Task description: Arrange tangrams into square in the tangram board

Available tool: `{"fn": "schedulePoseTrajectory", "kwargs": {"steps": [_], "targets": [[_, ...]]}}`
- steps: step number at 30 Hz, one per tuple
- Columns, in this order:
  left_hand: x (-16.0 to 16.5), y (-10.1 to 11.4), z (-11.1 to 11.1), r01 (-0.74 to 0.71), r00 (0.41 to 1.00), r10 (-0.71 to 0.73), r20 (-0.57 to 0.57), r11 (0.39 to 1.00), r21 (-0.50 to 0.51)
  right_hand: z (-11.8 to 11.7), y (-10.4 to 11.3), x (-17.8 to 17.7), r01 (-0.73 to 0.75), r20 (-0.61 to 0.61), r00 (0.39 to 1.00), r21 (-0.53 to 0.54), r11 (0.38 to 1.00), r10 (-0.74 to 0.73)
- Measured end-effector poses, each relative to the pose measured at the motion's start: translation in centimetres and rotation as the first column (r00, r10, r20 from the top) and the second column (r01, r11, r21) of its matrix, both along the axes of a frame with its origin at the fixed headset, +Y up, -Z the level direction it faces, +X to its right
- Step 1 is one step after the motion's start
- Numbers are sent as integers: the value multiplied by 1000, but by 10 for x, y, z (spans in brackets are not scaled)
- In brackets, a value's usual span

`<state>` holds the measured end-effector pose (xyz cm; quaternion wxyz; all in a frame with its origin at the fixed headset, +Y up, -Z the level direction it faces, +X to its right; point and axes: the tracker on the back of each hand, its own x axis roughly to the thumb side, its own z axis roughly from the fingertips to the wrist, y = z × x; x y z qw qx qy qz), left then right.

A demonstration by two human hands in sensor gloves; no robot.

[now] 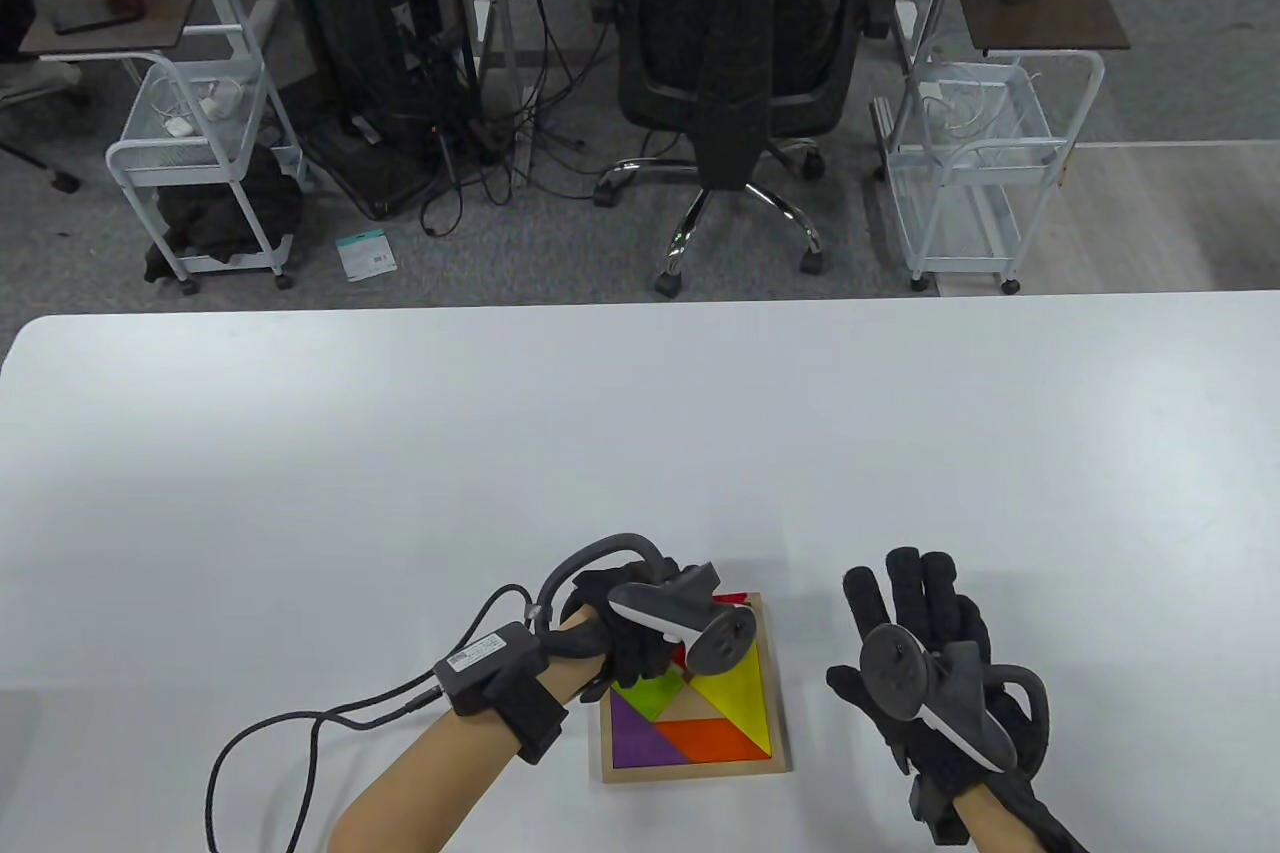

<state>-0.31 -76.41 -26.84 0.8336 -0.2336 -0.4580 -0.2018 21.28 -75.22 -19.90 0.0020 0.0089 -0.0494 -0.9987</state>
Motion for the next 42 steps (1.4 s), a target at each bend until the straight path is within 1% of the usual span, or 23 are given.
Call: {"fn": "schedulePoseTrajectory", "kwargs": {"steps": [17, 20, 22, 24, 25, 27, 29, 30, 31, 32, 33, 36, 39, 42], "targets": [[0, -1, 1, 4, 1000, -4, -3, 1000, 9, 0, 0, -1, -4, -8, 1000, 4, 1000, 4], [-2, 2, 1, -26, 1000, 27, -11, 999, 42, 0, 0, -1, -4, -10, 1000, 3, 1000, 4], [-3, 3, 1, -49, 998, 50, -34, 998, 30, 0, 0, -2, -6, -11, 1000, 3, 1000, 6], [-8, 8, 1, -82, 996, 85, -41, 994, 77, 0, 0, -2, -7, -12, 1000, 4, 1000, 7], [-11, 11, 0, -106, 992, 113, -62, 989, 100, 0, 0, -2, -7, -12, 1000, 4, 1000, 7], [-23, 22, -2, -174, 972, 191, -134, 977, 124, 0, 1, -2, -8, -11, 1000, 5, 1000, 8], [-43, 35, -2, -270, 930, 296, -215, 952, 143, 0, 1, -2, -8, -10, 1000, 6, 1000, 9], [-59, 43, 0, -322, 896, 348, -277, 937, 138, 1, 1, -2, -11, -11, 1000, 7, 1000, 12], [-68, 47, 2, -340, 878, 364, -312, 932, 129, 1, 1, -3, -14, -12, 1000, 7, 1000, 14], [-84, 52, 7, -355, 848, 374, -375, 927, 121, 1, 1, -3, -17, -14, 1000, 7, 1000, 18], [-100, 55, 13, -349, 828, 358, -432, 931, 103, 1, 0, -4, -18, -17, 1000, 5, 1000, 18], [-137, 55, 30, -289, 797, 278, -537, 955, 66, 1, 0, -5, -22, -24, 999, 2, 1000, 22], [-165, 45, 53, -209, 775, 171, -608, 978, 10, 1, -1, -7, -26, -29, 999, 2, 1000, 26], [-181, 32, 73, -160, 749, 125, -651, 987, 5, 1, -1, -8, -29, -33, 999, 3, 1000, 29]]}}
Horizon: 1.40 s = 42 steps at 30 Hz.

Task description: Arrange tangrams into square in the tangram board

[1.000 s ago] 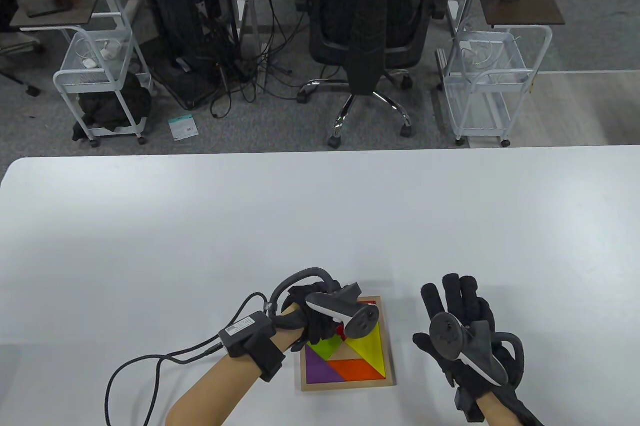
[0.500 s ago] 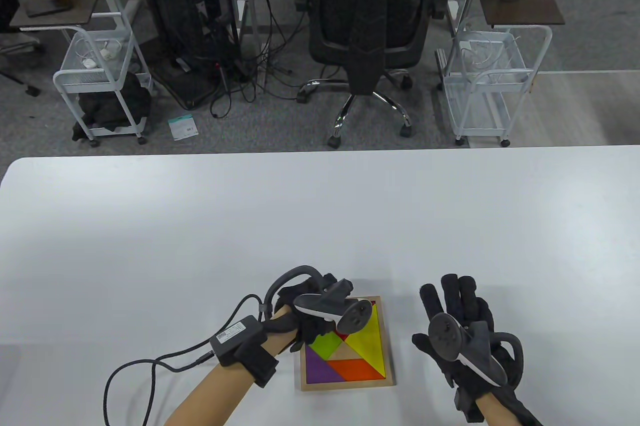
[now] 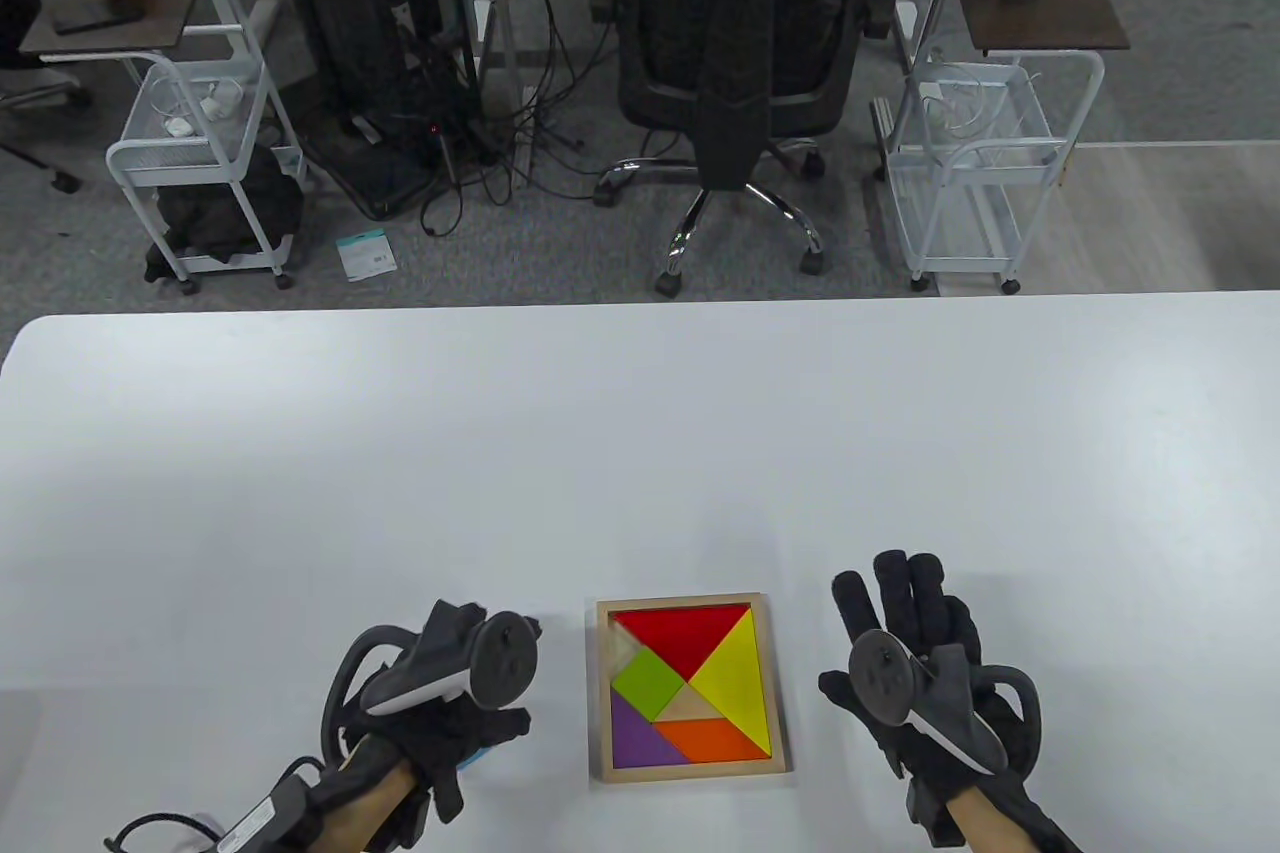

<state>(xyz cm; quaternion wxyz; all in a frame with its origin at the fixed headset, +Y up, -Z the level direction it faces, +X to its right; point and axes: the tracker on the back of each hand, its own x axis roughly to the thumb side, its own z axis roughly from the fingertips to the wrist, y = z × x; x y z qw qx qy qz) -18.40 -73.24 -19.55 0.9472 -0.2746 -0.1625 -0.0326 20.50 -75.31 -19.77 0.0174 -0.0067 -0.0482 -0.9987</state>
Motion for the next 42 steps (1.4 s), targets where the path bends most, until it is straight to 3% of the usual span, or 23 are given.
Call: {"fn": "schedulePoseTrajectory", "kwargs": {"steps": [4, 8, 22, 34, 36, 38, 39, 42], "targets": [[-9, -14, 23, 10, 998, -4, -64, 994, 105, 1, 1, 0, 0, 1, 1000, 7, 1000, 0], [-7, -28, 29, 10, 992, 0, -122, 997, 77, 1, 2, 1, 8, 9, 1000, 11, 1000, -8], [18, -42, 21, 128, 986, -120, -115, 990, 66, 1, 3, 2, 13, 16, 1000, 9, 1000, -13], [23, -44, 16, 117, 992, -110, -66, 988, 104, 2, 4, 1, 9, 2, 1000, 6, 1000, -9], [22, -38, 13, 23, 996, -13, -92, 994, 111, 5, 7, -3, 64, -51, 997, 18, 998, -63], [21, -25, 11, -214, 961, 235, -143, 965, 151, 9, 14, -11, 170, -115, 980, 71, 983, -161], [22, -21, 10, -311, 931, 333, -149, 938, 155, 11, 16, -14, 194, -143, 973, 78, 978, -181], [27, -12, 8, -620, 761, 631, -150, 776, 118, 19, 22, -29, 227, -231, 952, 97, 969, -200]]}}
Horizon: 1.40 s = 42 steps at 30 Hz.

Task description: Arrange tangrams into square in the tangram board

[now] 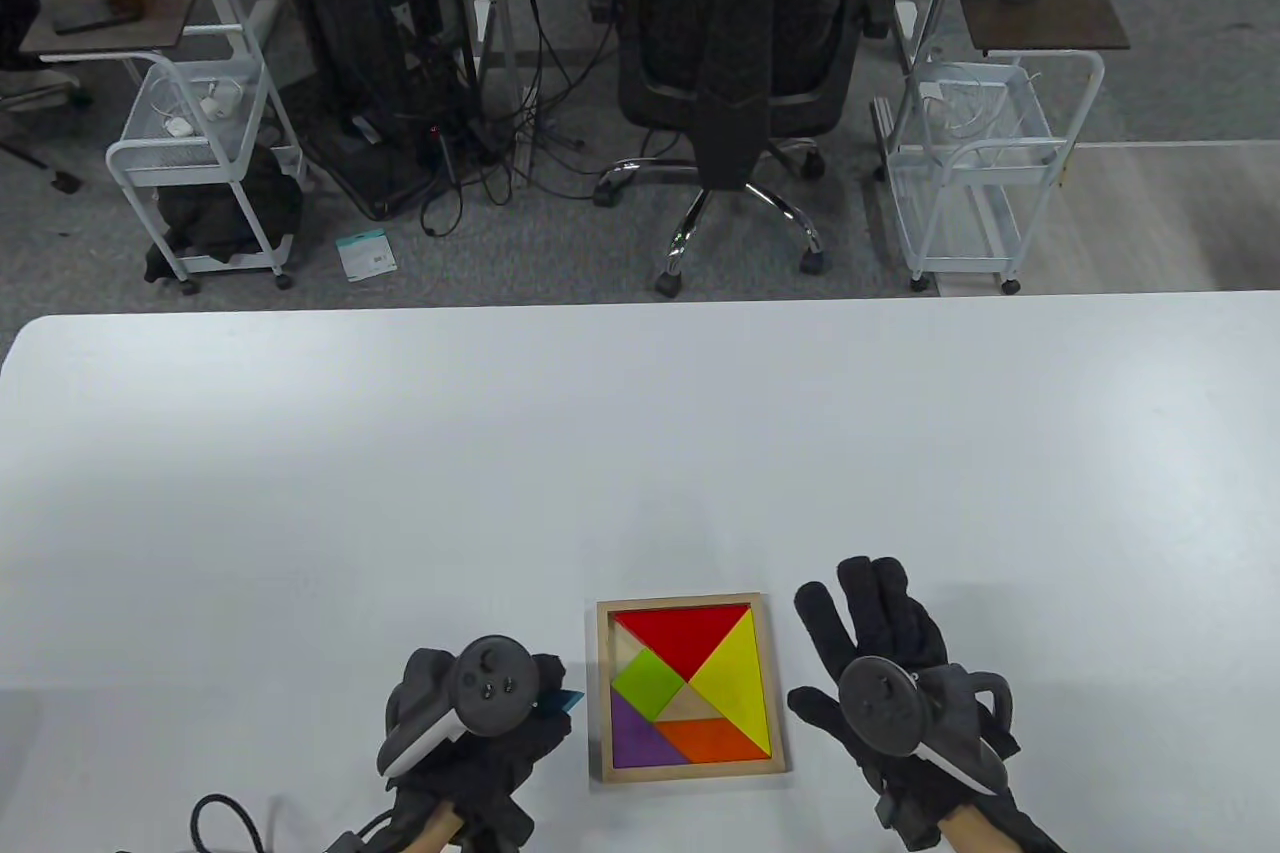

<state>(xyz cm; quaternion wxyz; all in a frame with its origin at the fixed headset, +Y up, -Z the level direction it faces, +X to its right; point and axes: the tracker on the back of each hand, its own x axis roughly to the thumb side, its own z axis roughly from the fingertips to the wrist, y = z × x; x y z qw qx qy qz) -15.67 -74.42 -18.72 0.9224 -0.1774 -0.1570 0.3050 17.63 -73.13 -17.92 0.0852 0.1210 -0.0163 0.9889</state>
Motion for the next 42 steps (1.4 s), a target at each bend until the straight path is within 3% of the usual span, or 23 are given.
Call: {"fn": "schedulePoseTrajectory", "kwargs": {"steps": [2, 7, 11, 15, 21, 28, 30, 32, 34, 35, 37, 39, 42], "targets": [[5, 0, 0, -186, 982, 187, 17, 982, -32, 4, 1, -10, 31, -46, 998, -20, 999, -32], [18, -16, 3, -544, 837, 548, 11, 832, -108, 7, 4, -40, 245, -171, 948, -148, 958, -269], [22, -26, 8, -683, 725, 688, -30, 713, -155, 2, 11, -63, 341, -184, 905, -228, 912, -384], [21, -30, 12, -767, 638, 765, -86, 623, -152, -4, 14, -85, 435, -106, 870, -291, 852, -481], [10, -24, 18, -806, 591, 799, -111, 590, -48, -16, 15, -104, 472, 0, 860, -384, 794, -511], [-7, -19, 20, -746, 635, 752, -176, 656, 115, -28, 17, -120, 439, 52, 878, -484, 757, -476], [-11, -18, 20, -713, 658, 729, -189, 683, 157, -33, 19, -122, 427, 67, 887, -499, 754, -457], [-16, -14, 18, -621, 731, 658, -181, 751, 225, -42, 21, -126, 415, 102, 897, -524, 744, -429], [-22, -10, 18, -486, 822, 539, -183, 832, 267, -53, 23, -128, 364, 117, 929, -458, 811, -351], [-26, -7, 18, -361, 885, 425, -190, 884, 298, -58, 23, -131, 299, 170, 953, -421, 856, -249], [-32, -5, 18, -118, 961, 193, -199, 934, 338, -68, 18, -137, 166, 178, 979, -434, 886, -96], [-36, -5, 17, 134, 972, -57, -229, 931, 339, -74, 9, -145, 117, 205, 978, -452, 884, -25], [-40, -7, 14, 386, 913, -325, -246, 883, 266, -79, -6, -154, 61, 227, 973, -461, 885, 51]]}}
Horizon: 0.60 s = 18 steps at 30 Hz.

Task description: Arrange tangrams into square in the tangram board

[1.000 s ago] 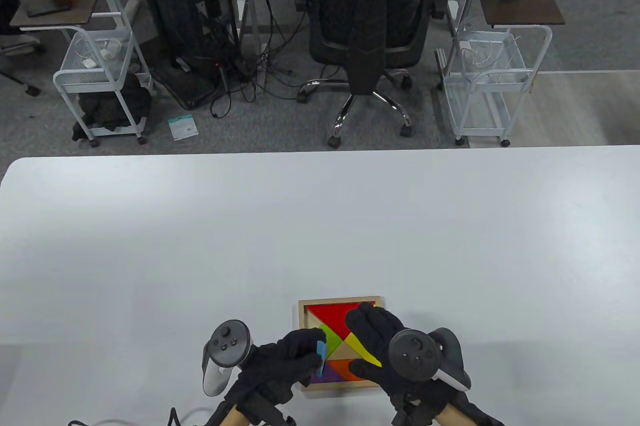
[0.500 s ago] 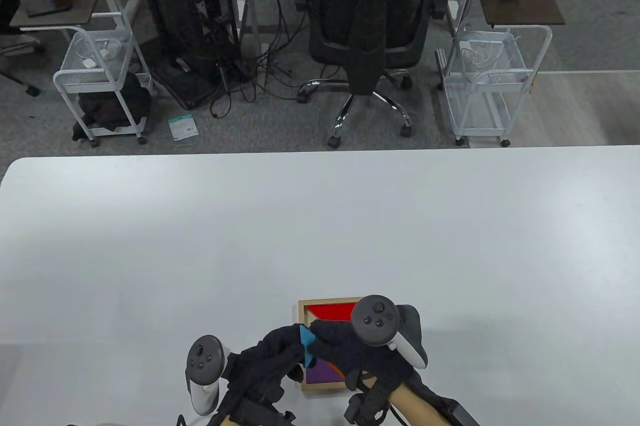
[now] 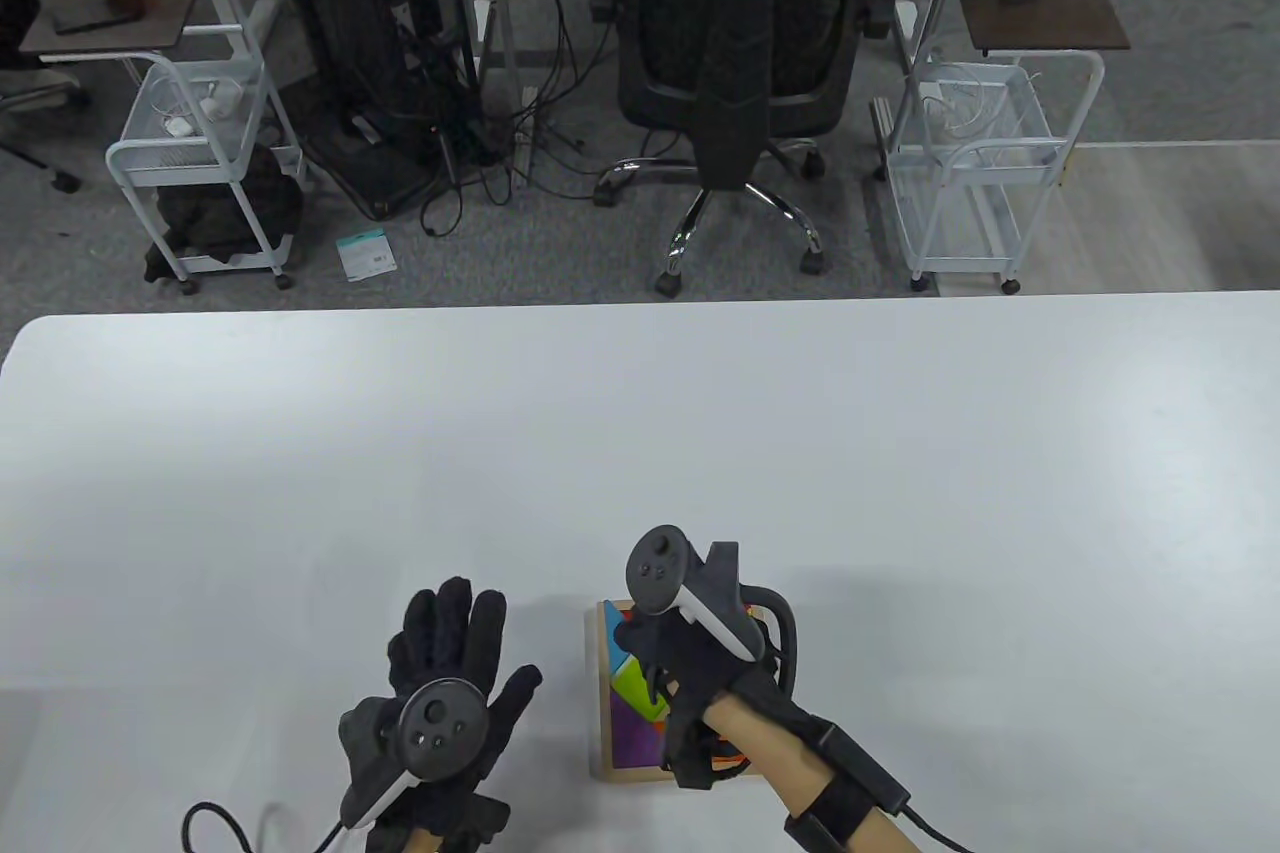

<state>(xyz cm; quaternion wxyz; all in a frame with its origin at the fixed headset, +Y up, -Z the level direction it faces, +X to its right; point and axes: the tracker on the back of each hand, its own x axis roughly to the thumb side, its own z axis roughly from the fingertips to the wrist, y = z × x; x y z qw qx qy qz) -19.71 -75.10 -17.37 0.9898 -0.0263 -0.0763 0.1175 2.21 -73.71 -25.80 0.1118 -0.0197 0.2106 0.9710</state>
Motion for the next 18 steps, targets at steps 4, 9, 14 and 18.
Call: {"fn": "schedulePoseTrajectory", "kwargs": {"steps": [4, 9, 14, 18], "targets": [[-1, -2, -2, 17, 1000, -18, -9, 999, -42, -2, -13, -6, -42, 26, 999, -30, 999, 43], [4, -2, 0, 24, 1000, -24, 11, 998, -57, 1, -20, -12, -113, 35, 993, 12, 994, 113], [5, -2, 0, 21, 1000, -21, 12, 998, -56, 7, -21, -20, -268, 32, 963, 103, 958, 266], [5, -2, 0, 17, 1000, -16, 10, 998, -57, 10, -22, -28, -359, 38, 933, 160, 920, 358]]}}
